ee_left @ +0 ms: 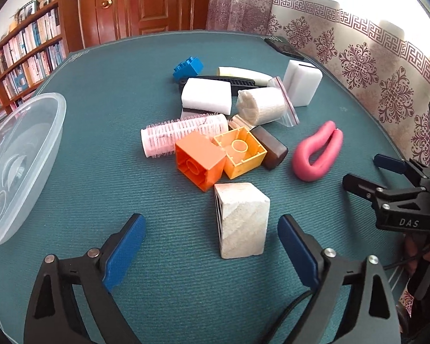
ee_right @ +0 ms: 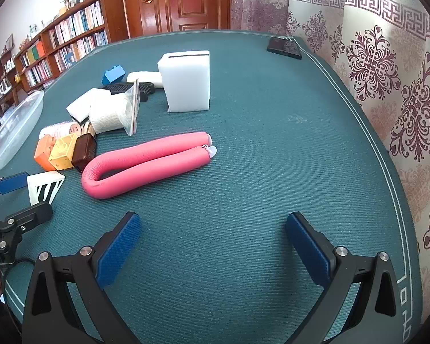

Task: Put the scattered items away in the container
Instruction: 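Grasp the beige wooden block with the left tool while the right tool grasps the pink foam roller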

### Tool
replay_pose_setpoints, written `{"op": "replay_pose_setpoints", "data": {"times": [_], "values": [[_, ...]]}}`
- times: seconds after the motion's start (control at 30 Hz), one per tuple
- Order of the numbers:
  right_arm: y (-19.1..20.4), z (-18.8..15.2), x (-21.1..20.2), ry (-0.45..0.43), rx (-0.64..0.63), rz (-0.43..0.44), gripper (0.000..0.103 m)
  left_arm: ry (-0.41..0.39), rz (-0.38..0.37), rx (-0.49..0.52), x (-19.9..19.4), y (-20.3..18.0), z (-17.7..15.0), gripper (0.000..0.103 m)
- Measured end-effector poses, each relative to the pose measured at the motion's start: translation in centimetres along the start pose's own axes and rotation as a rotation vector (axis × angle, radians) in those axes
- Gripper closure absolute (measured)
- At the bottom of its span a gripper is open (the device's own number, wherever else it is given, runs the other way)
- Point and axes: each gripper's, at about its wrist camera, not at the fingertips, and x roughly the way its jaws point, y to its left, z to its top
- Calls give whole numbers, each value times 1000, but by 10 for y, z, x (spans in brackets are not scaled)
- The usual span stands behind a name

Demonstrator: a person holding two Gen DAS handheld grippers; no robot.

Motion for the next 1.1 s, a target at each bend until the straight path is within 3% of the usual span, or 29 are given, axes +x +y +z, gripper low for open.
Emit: {"op": "replay_pose_setpoints", "data": {"times": [0.07, 0.23, 0.5, 0.77, 0.97, 1.1], "values": [[-1, 0, -2, -9, 10, 23, 1, -5, 11, 8, 0, -1, 1, 21], [2, -1, -6, -28, 27, 74, 7, -19, 14, 17, -4, 4, 1, 33], [13, 3, -7, -28, 93, 215, 9, -47, 0, 19, -8, 9, 1, 69], [23, 21, 4, -3, 167, 215, 9, -57, -20, 17, -11, 14, -3, 69], [34, 39, 18, 3, 188, 123, 9, -66, -39, 8, -11, 16, -3, 69], [44, 44, 24, 1, 135, 57, 11, -72, -49, 7, -12, 18, -3, 69]]}}
